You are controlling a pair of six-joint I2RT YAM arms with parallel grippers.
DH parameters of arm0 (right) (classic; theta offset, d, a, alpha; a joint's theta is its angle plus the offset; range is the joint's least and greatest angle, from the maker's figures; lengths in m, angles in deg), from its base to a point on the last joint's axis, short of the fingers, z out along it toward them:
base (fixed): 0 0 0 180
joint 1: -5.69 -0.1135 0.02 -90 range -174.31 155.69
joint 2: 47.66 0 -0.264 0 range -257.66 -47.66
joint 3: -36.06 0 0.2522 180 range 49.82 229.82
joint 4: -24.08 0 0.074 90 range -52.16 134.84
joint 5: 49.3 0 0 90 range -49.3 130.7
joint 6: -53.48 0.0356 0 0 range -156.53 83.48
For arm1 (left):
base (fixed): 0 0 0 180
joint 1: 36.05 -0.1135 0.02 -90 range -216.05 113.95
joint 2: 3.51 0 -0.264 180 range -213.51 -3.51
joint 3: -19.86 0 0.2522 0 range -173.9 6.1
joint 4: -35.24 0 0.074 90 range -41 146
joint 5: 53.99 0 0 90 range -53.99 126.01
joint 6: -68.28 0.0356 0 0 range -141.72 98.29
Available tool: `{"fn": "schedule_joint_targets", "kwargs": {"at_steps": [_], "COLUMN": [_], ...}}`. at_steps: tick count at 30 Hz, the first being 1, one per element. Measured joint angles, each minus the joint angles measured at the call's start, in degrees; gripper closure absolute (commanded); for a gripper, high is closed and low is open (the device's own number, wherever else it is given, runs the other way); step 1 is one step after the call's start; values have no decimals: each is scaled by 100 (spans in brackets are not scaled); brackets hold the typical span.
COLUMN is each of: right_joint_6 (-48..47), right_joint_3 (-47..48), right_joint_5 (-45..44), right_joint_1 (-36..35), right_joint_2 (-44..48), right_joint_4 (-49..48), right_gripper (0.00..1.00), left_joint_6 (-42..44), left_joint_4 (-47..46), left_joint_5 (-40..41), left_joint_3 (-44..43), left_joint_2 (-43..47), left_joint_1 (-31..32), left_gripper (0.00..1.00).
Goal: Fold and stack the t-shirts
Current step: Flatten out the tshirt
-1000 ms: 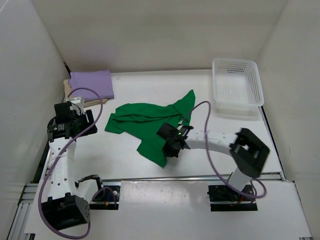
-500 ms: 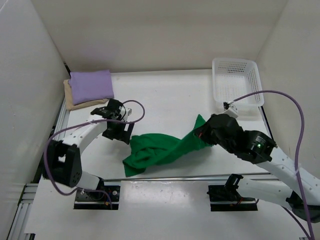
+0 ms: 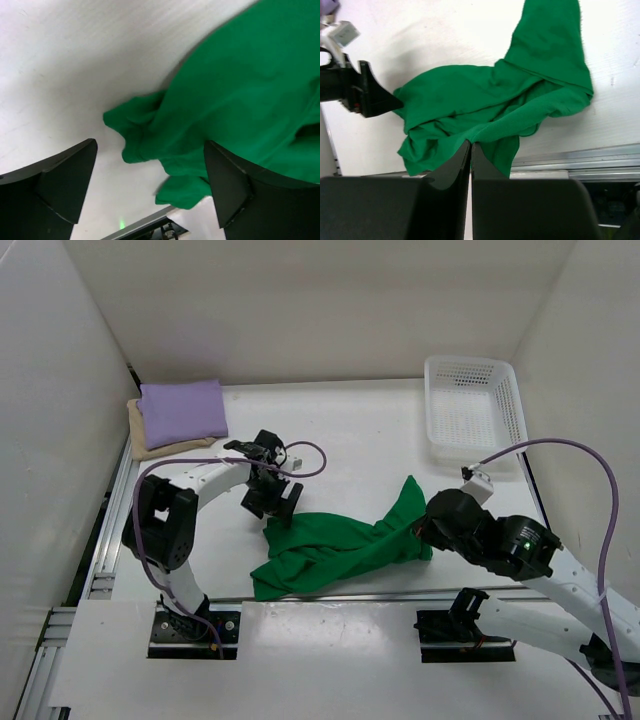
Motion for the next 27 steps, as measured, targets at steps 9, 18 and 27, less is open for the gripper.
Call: {"fn": "schedule_joint_targets", "kwargs": {"at_steps": [9, 18, 27], "right_joint_6": [81, 177, 544], "right_joint_3": [-127, -127, -892], "right_joint_5": [-118, -258, -151], "right_joint_1": [0, 0, 0], "right_joint_2": [-70, -61, 378], "right_joint_4": [144, 354, 592], "right_gripper": [100, 100, 100], "left_joint_6": [-22, -4, -4], "left_joint_4": [437, 962, 859], "left_joint_5": [-184, 179, 1700], "left_joint_3": [195, -111, -3224], "left_joint_2": [-35, -127, -385], "left_joint_1": [140, 70, -850], "left_gripper": [51, 90, 27]}}
